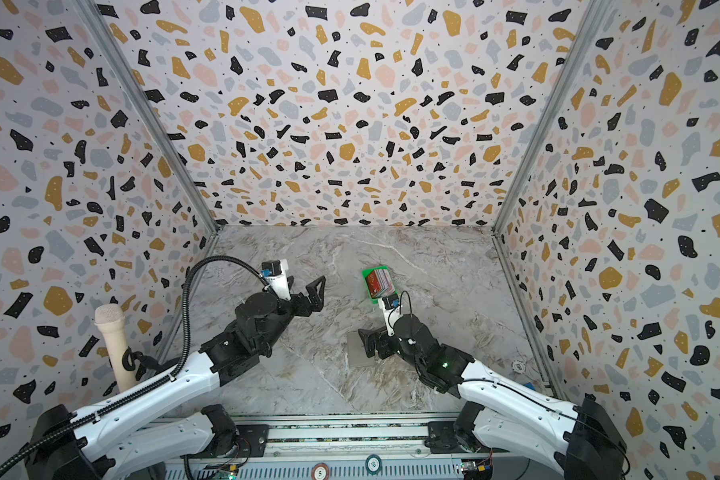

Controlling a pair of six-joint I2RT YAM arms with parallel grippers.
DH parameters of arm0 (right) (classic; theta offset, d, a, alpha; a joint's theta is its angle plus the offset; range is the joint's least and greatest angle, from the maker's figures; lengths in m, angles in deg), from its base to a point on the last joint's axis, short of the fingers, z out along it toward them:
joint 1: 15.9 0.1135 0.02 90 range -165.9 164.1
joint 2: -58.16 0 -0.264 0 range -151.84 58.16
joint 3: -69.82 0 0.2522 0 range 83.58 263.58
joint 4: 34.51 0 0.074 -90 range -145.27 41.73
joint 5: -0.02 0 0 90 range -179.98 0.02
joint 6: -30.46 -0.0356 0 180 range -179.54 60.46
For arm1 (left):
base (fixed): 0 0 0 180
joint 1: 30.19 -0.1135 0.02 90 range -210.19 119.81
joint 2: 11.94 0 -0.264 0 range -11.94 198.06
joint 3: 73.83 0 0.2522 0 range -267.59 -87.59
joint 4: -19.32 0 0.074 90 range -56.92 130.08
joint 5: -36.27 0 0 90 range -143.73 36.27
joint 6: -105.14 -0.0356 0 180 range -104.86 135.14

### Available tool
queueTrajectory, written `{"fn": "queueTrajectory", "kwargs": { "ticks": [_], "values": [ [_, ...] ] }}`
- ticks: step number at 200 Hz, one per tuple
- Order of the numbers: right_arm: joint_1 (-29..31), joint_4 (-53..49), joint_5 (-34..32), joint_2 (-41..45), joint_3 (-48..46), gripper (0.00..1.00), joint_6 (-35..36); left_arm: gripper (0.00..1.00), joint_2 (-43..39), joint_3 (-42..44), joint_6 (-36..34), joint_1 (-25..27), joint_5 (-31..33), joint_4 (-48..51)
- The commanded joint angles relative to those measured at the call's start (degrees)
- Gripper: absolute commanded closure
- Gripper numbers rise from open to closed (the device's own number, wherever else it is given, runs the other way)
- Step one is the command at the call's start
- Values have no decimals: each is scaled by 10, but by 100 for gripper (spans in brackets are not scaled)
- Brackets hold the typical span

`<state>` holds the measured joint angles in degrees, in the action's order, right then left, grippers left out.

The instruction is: Put the credit cards into the card holder

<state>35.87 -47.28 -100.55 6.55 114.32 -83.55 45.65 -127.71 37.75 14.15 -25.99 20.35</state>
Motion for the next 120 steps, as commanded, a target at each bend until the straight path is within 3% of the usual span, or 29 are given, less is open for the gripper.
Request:
{"fn": "queueTrajectory", "kwargs": {
  "ticks": [1,12,30,52,78,105,120],
  "values": [
    [3,29,-52,61,-31,0,4,0,-9,11,-116,-6,155,-12],
    [1,63,-70,93,-56,1,15,0,-10,26,-126,-20,224,-49],
    [0,127,-109,145,-108,1,34,0,-8,64,-135,-74,266,-111],
    [0,197,-144,205,-163,0,74,0,29,113,-140,-175,250,-185],
    [-2,194,-168,236,-176,1,81,0,123,130,-91,-289,249,-191],
    [-4,180,-177,233,-171,0,83,0,185,144,-113,-338,247,-241],
    [-4,172,-185,223,-167,1,83,0,198,149,-119,-362,196,-269]
  ]
}}
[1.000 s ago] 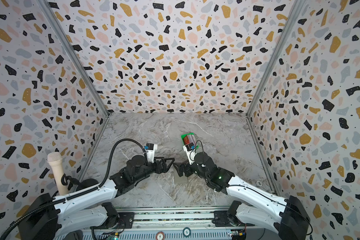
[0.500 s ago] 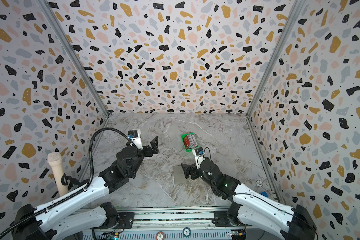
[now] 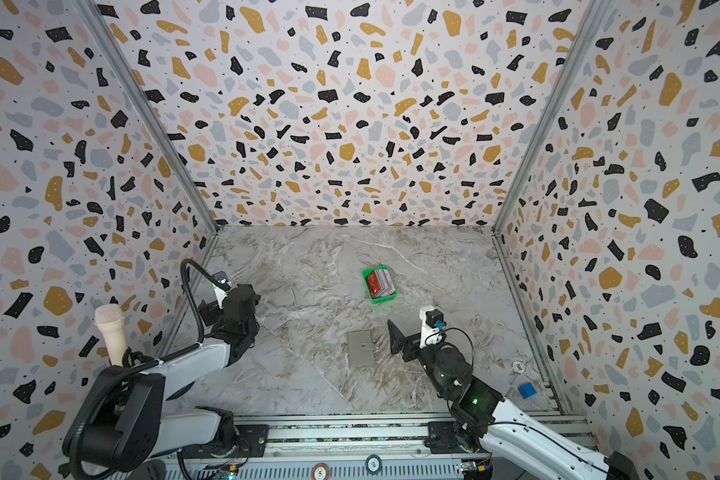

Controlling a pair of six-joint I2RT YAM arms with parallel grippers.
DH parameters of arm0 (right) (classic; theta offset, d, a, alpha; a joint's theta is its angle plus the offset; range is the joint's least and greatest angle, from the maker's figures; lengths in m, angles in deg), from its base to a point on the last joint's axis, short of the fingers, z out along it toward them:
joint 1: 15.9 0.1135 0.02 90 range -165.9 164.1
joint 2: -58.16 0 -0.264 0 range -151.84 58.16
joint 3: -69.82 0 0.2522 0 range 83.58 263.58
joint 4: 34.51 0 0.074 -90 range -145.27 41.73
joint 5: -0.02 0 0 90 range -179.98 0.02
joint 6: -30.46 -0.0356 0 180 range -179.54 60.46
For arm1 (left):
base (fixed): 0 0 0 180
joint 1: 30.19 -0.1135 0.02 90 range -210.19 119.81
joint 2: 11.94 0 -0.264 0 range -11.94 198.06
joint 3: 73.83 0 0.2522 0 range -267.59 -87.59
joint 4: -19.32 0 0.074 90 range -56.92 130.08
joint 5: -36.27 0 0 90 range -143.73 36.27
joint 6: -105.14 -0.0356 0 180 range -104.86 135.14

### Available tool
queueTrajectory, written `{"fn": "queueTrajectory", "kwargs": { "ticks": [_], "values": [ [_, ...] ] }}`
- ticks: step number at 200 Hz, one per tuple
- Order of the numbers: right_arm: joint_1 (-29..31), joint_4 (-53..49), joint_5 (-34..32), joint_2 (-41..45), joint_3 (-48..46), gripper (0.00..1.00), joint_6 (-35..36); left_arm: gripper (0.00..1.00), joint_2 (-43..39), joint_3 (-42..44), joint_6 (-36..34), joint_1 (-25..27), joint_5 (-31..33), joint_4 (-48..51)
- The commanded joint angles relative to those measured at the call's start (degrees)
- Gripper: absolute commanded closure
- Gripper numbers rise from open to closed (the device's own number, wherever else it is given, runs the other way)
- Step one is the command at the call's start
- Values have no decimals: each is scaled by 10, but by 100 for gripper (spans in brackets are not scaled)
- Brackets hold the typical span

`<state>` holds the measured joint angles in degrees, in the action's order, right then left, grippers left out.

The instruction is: Put the credit cards into the card holder

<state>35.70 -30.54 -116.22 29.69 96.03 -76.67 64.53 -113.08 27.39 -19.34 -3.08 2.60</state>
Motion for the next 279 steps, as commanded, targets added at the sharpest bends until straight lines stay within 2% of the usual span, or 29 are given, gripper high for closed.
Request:
{"fn": "queueTrajectory", "kwargs": {
  "ticks": [1,17,40,64,94,105,110,129,145,163,169,183,210,234,257,269,279],
  "values": [
    [-3,4,-29,-9,16,0,15,0,11,2,-15,-30,-39,-91],
    [-5,11,-36,-24,14,0,21,0,37,-2,-13,-56,-100,-94],
    [-19,27,-35,-55,19,1,20,0,46,47,-24,-57,-124,-181],
    [-36,38,-28,-87,34,1,27,0,28,68,-30,-57,-144,-199],
    [-69,69,-15,-112,33,1,33,0,12,158,-59,-43,-178,-350],
    [-83,91,0,-114,28,0,50,0,51,202,-63,-39,-160,-489],
    [-90,99,7,-115,26,0,58,0,61,211,-70,-39,-152,-519],
    [-120,119,14,-121,28,1,92,0,17,178,-55,-37,-156,-382],
    [-147,126,-14,-132,33,1,132,0,41,193,-63,-37,-153,-450],
    [-189,143,-45,-154,30,1,181,0,21,180,-59,-36,-157,-394],
    [-210,152,-43,-161,26,1,182,0,24,183,-59,-36,-158,-405],
    [-262,173,-6,-180,11,1,177,0,30,183,-63,-36,-156,-415],
    [-353,318,63,-254,-42,1,169,0,27,182,-62,-35,-157,-410],
    [-432,418,154,-342,-51,1,153,0,26,182,-61,-35,-157,-407],
    [-465,445,199,-418,-33,1,155,0,26,182,-61,-35,-157,-407],
    [-467,469,199,-451,-30,1,155,0,26,182,-62,-36,-157,-407],
    [-468,440,215,-457,-12,1,163,0,26,182,-61,-35,-157,-406]
  ]
}}
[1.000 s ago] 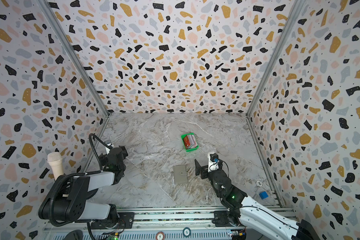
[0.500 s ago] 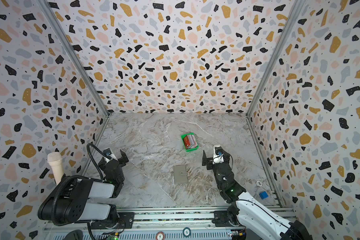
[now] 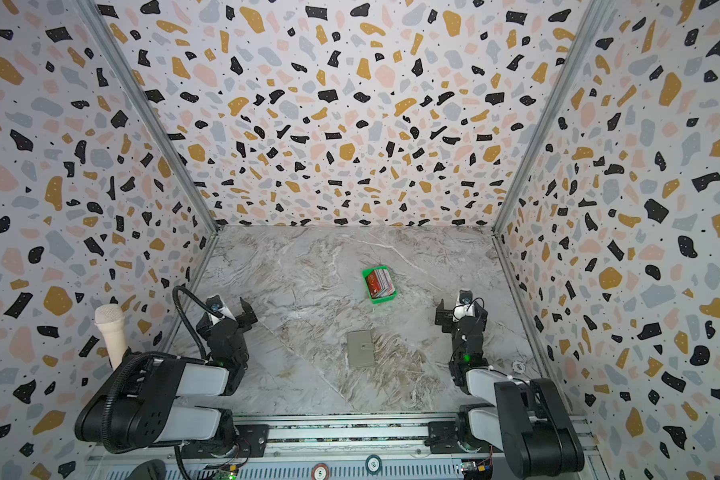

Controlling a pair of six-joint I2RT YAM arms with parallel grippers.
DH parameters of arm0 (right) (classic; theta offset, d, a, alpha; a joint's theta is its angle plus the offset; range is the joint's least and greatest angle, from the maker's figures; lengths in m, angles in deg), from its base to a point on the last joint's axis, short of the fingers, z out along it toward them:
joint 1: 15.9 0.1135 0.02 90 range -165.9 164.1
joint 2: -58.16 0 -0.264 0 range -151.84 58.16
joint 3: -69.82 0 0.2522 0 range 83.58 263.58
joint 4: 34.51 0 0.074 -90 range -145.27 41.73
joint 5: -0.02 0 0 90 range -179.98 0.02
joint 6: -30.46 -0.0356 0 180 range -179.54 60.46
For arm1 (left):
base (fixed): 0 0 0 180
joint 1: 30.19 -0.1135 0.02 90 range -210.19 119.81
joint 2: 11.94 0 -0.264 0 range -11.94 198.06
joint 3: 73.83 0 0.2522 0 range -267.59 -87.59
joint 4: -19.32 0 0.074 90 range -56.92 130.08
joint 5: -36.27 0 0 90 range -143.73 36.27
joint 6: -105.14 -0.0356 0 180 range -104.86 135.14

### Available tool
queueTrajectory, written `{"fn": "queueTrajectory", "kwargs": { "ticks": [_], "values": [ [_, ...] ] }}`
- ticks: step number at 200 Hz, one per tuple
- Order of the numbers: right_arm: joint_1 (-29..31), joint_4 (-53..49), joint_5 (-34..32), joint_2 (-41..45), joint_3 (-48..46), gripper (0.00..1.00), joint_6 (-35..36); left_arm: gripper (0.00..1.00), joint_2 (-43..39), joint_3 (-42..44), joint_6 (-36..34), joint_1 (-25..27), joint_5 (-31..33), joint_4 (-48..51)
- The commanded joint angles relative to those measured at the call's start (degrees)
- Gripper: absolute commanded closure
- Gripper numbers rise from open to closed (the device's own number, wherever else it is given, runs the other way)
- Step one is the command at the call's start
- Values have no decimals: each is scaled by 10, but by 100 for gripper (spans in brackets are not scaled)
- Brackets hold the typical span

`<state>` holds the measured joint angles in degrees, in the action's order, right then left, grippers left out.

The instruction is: Put the credit cards into the card holder

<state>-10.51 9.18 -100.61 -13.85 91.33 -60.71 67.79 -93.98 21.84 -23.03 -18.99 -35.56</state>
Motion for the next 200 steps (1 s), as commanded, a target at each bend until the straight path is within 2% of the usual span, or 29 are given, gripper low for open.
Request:
{"fn": "queueTrajectory", "kwargs": {
  "ticks": [1,11,26,32,37,43,58,100,200],
  "values": [
    [-6,40,60,-23,37,1,3,0,-6,-9,-6,2,2,-25],
    [-5,38,72,-38,45,1,14,0,-6,-9,-6,2,2,-25],
    [-1,169,83,-101,11,1,28,0,-6,-9,-6,2,2,-25],
    [9,274,54,-143,-8,1,35,0,-7,-9,-6,2,3,-25],
    [26,308,0,-165,-14,1,40,0,-6,-9,-6,2,3,-25],
    [44,264,-48,-156,-5,1,36,0,-6,-9,-6,2,2,-25],
    [29,152,-46,-124,25,1,7,0,-6,-9,-6,2,2,-25],
    [10,146,-26,-131,33,1,-5,0,-6,-9,-6,2,2,-25],
    [9,145,-25,-130,34,1,-6,0,-6,-9,-6,2,2,-25]
  ]
}}
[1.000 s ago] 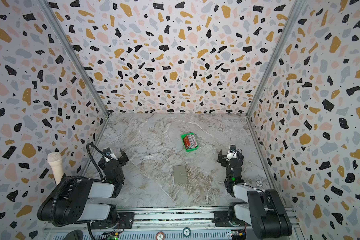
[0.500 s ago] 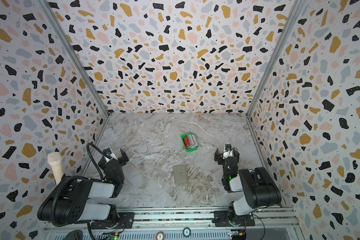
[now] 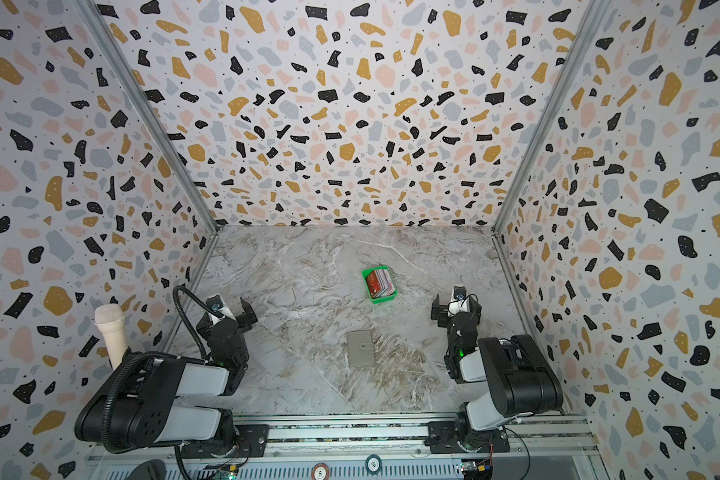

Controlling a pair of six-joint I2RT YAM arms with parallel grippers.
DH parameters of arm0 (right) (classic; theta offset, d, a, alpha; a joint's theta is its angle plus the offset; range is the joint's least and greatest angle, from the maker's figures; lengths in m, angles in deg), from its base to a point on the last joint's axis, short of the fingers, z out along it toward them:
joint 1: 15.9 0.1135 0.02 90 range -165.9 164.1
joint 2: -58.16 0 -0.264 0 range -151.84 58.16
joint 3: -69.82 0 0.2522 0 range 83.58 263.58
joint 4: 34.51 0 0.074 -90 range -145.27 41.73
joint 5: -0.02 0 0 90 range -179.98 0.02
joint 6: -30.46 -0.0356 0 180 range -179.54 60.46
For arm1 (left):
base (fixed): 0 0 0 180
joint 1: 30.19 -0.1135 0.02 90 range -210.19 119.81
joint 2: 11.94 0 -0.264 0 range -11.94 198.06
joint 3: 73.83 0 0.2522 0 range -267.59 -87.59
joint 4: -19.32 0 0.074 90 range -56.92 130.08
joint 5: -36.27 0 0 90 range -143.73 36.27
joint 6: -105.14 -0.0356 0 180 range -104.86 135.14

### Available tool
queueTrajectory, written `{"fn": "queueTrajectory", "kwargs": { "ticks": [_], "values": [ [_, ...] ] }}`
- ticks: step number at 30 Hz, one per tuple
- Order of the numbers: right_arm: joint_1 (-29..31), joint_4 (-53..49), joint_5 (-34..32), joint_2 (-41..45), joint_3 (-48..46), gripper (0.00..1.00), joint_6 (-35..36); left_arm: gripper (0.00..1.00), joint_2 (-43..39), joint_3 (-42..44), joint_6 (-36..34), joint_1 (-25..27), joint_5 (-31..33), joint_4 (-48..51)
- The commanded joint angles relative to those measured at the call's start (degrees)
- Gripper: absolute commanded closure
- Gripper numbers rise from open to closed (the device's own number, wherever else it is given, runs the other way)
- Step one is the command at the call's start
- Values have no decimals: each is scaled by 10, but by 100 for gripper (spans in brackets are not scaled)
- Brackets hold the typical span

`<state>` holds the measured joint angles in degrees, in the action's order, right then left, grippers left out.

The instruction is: Put the credit cards into the card holder

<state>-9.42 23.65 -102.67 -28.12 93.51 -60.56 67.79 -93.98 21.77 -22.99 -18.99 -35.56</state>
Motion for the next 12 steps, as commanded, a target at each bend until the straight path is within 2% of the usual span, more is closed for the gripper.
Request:
{"fn": "queueTrajectory", "kwargs": {
  "ticks": [1,12],
  "values": [
    [-2,0,-5,12,12,1,-7,0,-6,-9,-5,2,3,-25],
    [-1,-1,-4,13,13,1,-6,0,-7,-9,-6,2,3,-25]
  ]
}}
